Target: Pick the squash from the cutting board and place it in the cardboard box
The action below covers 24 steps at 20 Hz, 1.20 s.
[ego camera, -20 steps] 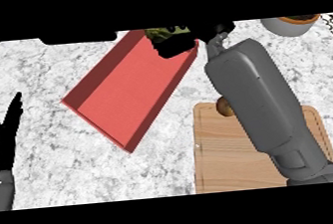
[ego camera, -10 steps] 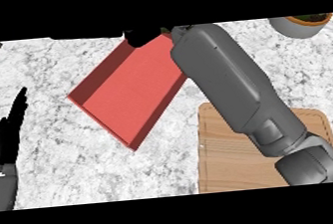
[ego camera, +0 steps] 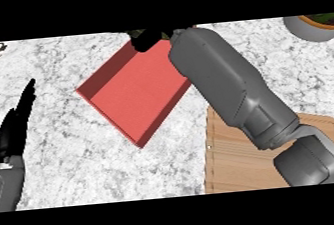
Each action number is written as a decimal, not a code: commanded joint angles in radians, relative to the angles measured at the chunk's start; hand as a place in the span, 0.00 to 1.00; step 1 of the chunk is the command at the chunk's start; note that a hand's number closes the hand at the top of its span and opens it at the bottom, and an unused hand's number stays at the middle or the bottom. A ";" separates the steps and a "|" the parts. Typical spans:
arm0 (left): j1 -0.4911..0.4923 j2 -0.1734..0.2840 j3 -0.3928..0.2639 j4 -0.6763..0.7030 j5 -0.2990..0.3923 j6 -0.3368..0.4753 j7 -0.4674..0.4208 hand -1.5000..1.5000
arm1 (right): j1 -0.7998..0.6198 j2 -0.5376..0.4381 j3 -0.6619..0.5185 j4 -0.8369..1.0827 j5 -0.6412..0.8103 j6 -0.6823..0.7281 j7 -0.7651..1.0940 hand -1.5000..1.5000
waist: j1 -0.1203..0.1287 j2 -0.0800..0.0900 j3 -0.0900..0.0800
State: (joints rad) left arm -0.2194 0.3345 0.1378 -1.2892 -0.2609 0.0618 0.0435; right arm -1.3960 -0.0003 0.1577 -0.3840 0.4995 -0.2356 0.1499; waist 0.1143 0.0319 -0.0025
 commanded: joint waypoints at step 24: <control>0.015 0.014 0.022 -0.029 -0.004 0.000 0.038 0.50 | 0.030 -0.049 -0.253 0.087 -0.384 -0.131 -0.409 0.00 | -0.045 -0.007 0.003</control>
State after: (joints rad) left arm -0.2231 0.3252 0.1387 -1.3108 -0.2718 0.0695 0.0827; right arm -1.3933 -0.0185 -0.0388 -0.3013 0.1650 -0.4192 -0.1662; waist 0.0917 0.0289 -0.0003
